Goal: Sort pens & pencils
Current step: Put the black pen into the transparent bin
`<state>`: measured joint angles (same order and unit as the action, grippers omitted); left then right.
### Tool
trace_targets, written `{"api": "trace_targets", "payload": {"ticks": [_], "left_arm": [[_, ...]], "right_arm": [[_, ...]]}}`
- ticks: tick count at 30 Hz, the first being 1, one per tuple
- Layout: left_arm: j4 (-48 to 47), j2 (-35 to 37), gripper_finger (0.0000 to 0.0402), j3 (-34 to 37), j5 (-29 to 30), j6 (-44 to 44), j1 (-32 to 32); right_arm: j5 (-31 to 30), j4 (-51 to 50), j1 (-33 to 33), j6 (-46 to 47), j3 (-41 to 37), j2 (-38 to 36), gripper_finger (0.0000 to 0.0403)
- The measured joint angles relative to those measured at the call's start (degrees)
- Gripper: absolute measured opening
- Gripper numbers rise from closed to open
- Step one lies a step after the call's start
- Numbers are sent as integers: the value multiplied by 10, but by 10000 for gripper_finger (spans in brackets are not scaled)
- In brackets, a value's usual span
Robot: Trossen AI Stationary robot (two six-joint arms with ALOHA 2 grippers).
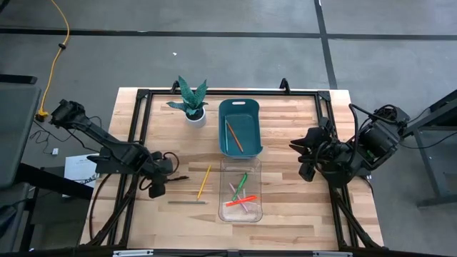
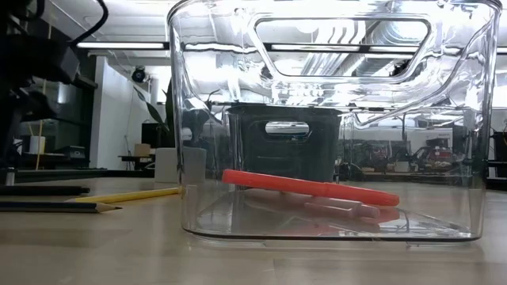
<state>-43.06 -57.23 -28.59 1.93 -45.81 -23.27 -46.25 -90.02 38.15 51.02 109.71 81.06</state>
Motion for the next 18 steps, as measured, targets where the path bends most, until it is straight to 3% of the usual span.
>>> {"api": "trace_targets", "payload": {"ticks": [18], "left_arm": [[-13, -33, 78, 13, -26, -11, 0]], "right_arm": [[-4, 0, 0, -12, 0, 0, 41]]}}
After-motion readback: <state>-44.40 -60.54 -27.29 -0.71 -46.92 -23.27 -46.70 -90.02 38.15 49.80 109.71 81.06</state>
